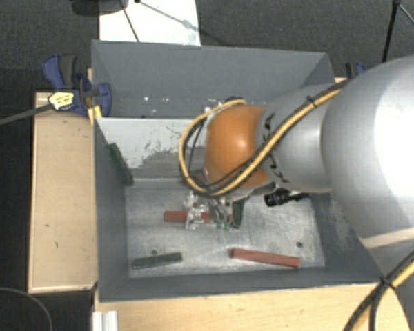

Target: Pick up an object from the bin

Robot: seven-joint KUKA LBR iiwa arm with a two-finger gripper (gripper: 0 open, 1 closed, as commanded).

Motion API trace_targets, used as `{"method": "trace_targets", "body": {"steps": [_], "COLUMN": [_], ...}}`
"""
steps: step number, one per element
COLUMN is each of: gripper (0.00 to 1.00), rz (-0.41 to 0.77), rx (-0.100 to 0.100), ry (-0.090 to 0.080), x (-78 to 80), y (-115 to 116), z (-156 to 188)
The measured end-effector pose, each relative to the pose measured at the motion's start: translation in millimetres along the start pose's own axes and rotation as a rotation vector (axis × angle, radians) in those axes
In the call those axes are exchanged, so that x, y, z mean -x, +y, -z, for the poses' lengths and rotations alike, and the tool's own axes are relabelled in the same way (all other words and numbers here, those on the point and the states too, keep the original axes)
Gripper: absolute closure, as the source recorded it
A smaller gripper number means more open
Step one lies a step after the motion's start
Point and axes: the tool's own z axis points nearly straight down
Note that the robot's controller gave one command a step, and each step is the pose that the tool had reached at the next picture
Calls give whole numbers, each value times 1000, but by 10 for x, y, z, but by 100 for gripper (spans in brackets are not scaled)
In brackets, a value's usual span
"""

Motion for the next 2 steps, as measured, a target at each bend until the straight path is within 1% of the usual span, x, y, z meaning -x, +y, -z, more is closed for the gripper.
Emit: {"method": "trace_targets", "body": {"steps": [1,2], "gripper": [100,100], "rz": [-2,38], "rx": [0,-2], "ry": [0,6], "x": [0,-43], "y": [0,-51], "z": [0,1937]}}
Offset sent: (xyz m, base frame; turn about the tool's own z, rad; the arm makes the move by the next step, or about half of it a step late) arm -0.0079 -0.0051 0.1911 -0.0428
